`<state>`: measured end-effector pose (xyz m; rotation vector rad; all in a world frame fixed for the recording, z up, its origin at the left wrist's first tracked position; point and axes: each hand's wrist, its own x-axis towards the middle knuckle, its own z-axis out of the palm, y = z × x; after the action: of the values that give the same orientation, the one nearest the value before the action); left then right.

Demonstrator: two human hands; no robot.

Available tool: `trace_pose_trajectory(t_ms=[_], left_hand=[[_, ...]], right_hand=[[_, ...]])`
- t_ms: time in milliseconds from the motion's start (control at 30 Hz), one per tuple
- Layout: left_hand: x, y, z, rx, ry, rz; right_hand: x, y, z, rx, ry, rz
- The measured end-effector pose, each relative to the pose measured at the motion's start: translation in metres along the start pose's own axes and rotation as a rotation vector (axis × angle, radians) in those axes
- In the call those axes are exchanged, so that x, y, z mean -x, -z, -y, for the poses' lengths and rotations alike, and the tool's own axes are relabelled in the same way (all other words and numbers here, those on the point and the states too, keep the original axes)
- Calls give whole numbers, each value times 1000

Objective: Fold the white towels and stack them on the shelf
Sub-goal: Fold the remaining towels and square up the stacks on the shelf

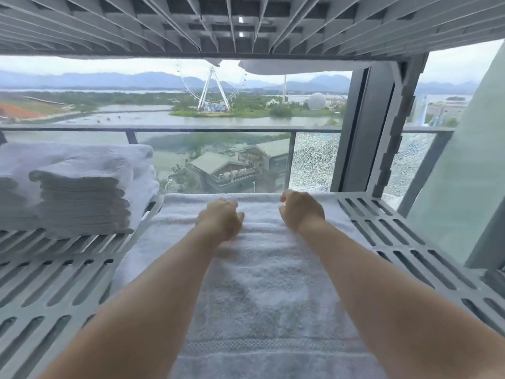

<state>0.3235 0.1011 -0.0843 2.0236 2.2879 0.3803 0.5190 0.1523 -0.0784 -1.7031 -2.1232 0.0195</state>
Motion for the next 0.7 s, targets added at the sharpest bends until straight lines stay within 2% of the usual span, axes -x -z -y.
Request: trace_pose_trajectory(t_ms=[133, 233, 400, 500, 600, 700], left_hand=[[-23, -5, -7, -61, 3, -100], [-37, -14, -8, -120, 41, -166], [-65, -9, -2, -121, 127, -60], [-77, -4, 6, -154, 123, -8], [-83, -6, 10, -163, 122, -21], [-81, -4, 9, -187, 145, -63]], right_hand=[[-25, -19, 3, -150, 17, 51], [-38, -29, 5, -127, -10, 49], [-70, -26, 12, 88, -99, 246], [-86, -23, 12, 84, -89, 324], [-86, -25, 9, -33, -113, 300], [-82, -22, 8, -37, -104, 273]])
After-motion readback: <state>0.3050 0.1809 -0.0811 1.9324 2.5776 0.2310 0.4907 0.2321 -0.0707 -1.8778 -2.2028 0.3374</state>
